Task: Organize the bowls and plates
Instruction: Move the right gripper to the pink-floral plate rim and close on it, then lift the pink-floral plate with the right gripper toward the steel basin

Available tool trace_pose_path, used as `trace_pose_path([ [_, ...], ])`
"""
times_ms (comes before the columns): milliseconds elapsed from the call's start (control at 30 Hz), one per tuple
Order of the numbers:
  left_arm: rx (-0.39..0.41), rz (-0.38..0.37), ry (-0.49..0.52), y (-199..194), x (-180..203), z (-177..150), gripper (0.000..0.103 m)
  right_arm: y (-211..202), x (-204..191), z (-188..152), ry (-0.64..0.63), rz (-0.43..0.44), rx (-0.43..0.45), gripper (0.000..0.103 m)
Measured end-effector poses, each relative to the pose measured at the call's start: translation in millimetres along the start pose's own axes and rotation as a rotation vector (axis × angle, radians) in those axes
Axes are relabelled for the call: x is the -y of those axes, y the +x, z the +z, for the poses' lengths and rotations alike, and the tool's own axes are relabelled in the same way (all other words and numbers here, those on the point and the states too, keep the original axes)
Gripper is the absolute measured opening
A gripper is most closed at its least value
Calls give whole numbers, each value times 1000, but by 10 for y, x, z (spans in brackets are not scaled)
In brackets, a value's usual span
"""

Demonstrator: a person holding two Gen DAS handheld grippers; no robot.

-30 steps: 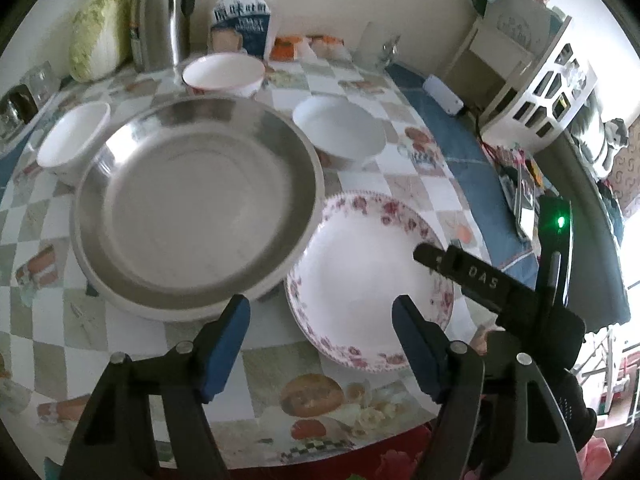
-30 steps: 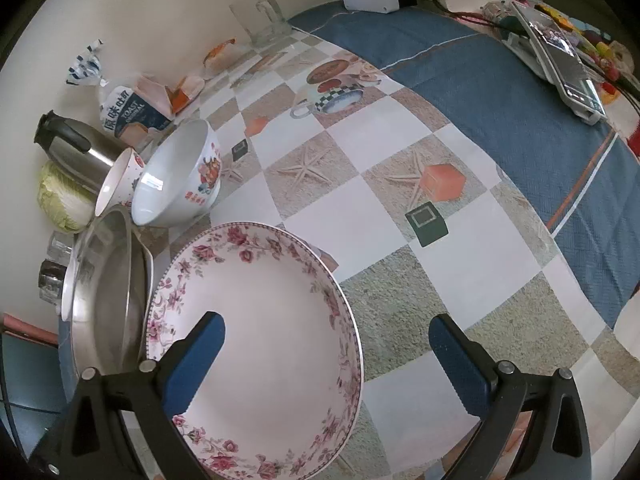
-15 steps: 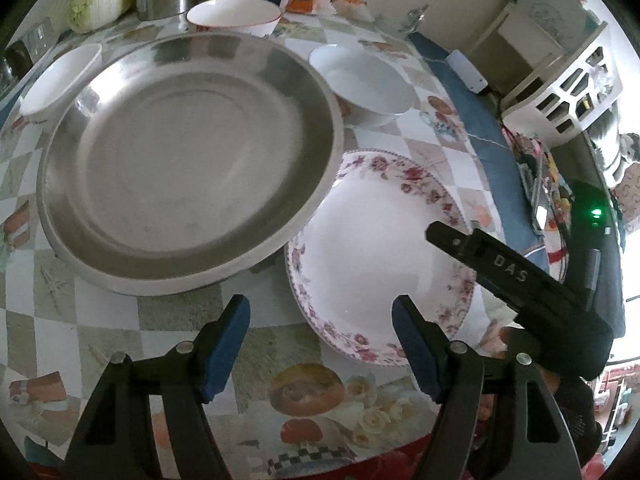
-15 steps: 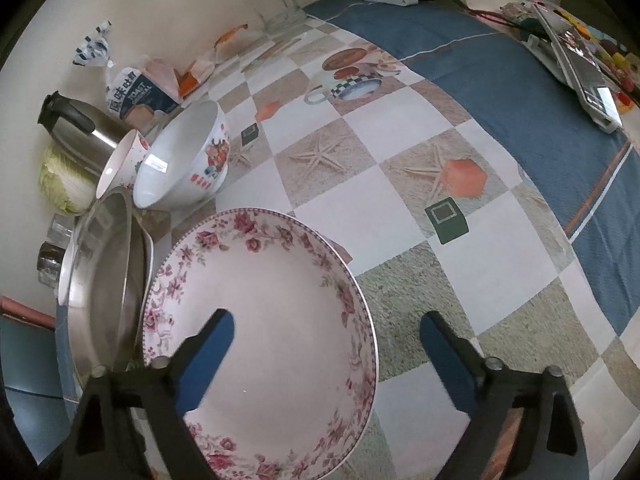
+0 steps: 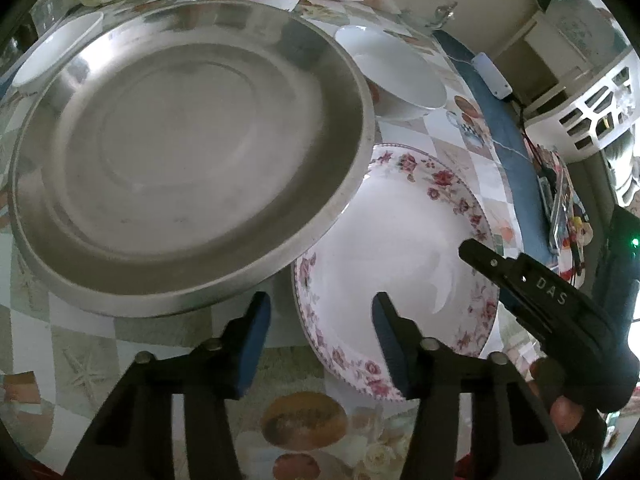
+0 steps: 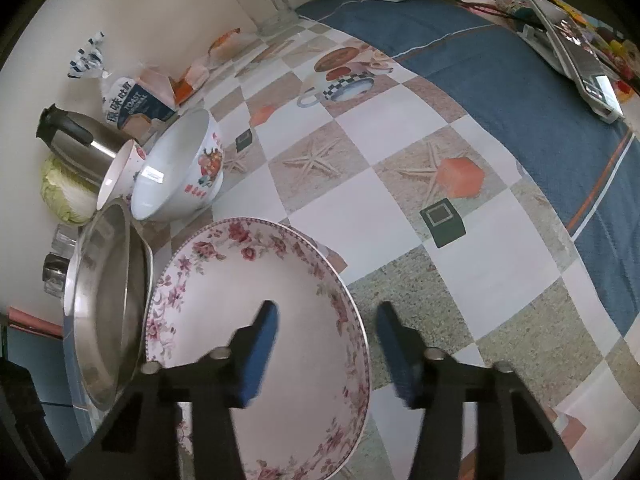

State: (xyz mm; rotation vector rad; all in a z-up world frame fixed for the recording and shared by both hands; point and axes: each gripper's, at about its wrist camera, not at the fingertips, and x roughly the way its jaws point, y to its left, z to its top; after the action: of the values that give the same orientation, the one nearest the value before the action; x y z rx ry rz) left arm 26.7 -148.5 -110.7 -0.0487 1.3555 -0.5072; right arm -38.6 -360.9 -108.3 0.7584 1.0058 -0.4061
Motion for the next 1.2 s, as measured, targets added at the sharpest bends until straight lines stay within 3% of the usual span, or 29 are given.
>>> trace_pose_path([
  [100, -7, -13, -29, 44, -13, 8, 43, 10, 31, 16, 11, 14, -6, 34],
  [267, -2, -18, -45, 82, 23, 17, 40, 12, 80, 31, 12, -1, -8, 21],
  [733, 25, -12, 9, 253, 325, 37, 39, -103, 375, 103, 54, -43, 29, 20],
  [1000, 51, -52, -10, 320, 365, 86, 28, -102, 705, 123, 167, 110, 30, 19],
  [1200, 60, -67, -21, 326, 346, 105, 28, -66, 837, 113, 219, 211, 36, 19],
])
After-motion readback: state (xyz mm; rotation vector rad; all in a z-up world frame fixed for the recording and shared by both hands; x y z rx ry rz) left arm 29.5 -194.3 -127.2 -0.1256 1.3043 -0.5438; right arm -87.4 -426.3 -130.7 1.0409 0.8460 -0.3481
